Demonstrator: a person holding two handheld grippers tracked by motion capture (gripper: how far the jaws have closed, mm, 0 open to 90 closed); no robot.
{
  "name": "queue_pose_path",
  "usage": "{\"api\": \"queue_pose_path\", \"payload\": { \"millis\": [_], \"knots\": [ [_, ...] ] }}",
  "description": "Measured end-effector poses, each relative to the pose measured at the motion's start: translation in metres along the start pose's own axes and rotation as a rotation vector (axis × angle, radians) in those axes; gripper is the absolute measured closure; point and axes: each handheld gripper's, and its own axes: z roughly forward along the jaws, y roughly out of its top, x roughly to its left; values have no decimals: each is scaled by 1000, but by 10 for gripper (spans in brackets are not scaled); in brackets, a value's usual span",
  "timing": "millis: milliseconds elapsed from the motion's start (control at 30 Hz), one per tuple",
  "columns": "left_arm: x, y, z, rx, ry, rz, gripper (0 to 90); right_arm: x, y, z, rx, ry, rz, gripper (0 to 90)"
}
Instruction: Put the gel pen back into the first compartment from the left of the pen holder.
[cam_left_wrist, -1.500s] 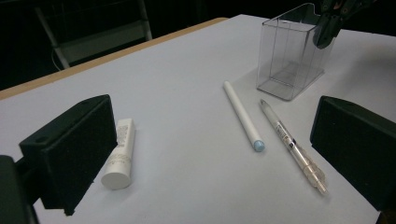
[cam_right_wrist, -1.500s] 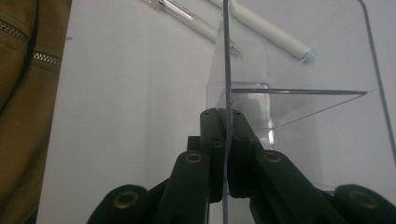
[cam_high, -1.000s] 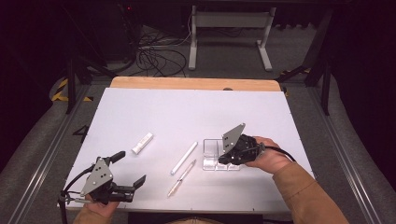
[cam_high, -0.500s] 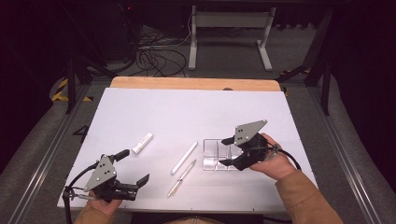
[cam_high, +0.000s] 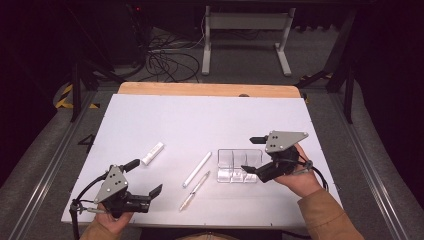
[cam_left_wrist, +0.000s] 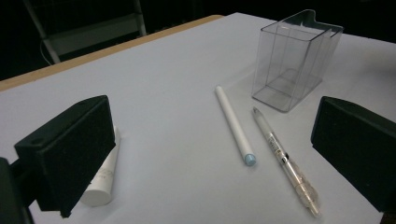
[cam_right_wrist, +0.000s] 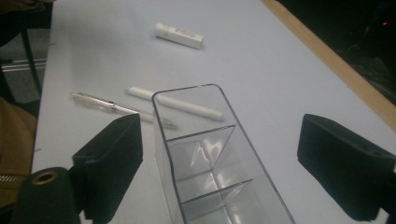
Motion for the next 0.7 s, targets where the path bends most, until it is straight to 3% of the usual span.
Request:
{"api": "queue_pose_path", "payload": {
  "millis": [33, 100, 300, 433, 567, 700],
  "knots": [
    [0, 1, -1, -12, -20, -22, 4, 0, -1, -1, -5, -9, 3, 117],
    [1, 2, -1, -21, -43, -29, 12, 0, -3, -3, -21, -24, 11, 98],
    [-4, 6, 1, 6, -37, 3, 12, 4, -8, -11, -55, -73, 49, 61],
    [-5, 11, 2, 7, -73, -24, 12, 11, -15, -23, -110, -127, 97, 56],
    [-7, 16, 5, 26, -75, -30, 15, 19, -28, -32, -156, -176, 134, 40],
    [-13, 19, 7, 52, -42, -9, 41, 23, -46, -38, -198, -201, 171, 24]
  ]
}}
